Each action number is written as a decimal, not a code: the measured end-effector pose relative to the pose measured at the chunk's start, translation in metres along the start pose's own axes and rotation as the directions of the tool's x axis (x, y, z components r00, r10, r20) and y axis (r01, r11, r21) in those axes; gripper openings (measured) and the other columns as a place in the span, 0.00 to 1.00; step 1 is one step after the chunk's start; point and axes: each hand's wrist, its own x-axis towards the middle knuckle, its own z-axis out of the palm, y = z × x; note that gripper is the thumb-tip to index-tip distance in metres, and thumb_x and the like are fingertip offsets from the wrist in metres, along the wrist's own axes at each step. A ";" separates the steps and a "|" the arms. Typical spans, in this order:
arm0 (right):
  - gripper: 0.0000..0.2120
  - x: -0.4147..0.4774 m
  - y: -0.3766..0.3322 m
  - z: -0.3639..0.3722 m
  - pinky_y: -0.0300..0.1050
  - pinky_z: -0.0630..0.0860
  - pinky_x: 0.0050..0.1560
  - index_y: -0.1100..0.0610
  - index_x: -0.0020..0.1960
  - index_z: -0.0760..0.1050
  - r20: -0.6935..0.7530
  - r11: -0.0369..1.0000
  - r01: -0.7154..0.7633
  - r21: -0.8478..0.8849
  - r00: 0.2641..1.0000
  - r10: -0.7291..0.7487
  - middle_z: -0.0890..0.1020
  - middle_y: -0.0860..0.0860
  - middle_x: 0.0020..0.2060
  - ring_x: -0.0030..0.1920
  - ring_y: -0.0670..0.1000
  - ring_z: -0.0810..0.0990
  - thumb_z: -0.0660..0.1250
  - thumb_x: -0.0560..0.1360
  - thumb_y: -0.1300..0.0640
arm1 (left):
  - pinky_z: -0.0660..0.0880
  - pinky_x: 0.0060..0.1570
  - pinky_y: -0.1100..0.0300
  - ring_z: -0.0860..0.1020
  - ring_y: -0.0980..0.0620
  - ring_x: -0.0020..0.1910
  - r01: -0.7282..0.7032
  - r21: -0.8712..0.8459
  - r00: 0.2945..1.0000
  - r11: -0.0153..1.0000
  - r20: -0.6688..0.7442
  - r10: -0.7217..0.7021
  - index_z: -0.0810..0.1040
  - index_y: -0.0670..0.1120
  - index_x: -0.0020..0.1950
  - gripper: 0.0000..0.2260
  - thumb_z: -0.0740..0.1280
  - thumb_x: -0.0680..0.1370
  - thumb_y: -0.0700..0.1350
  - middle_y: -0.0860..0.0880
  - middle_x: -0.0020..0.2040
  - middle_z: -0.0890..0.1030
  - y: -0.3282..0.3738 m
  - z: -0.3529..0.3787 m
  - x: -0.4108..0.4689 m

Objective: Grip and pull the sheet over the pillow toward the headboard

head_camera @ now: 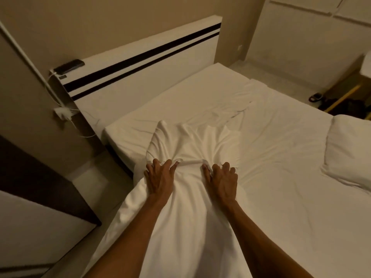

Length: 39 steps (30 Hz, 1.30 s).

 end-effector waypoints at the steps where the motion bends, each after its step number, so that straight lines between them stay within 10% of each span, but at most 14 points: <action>1: 0.26 0.011 -0.013 0.004 0.56 0.72 0.48 0.57 0.47 0.79 0.014 1.000 0.000 0.008 1.000 0.000 0.78 0.59 0.49 0.49 0.62 0.74 0.54 0.81 0.37 | 0.71 0.39 0.47 0.73 0.38 0.43 0.004 -0.002 1.000 1.000 0.005 -0.004 0.82 0.50 0.46 0.16 0.62 0.77 0.60 0.40 0.44 0.77 -0.010 0.002 0.013; 39: 0.26 0.375 -0.288 0.183 0.55 0.74 0.43 0.59 0.41 0.78 0.006 0.944 -0.330 -0.004 0.944 0.330 0.78 0.60 0.44 0.43 0.64 0.75 0.59 0.79 0.37 | 0.69 0.40 0.49 0.73 0.40 0.44 -0.288 -0.101 0.931 0.952 0.204 0.303 0.82 0.53 0.50 0.19 0.57 0.78 0.63 0.43 0.46 0.77 -0.179 0.132 0.516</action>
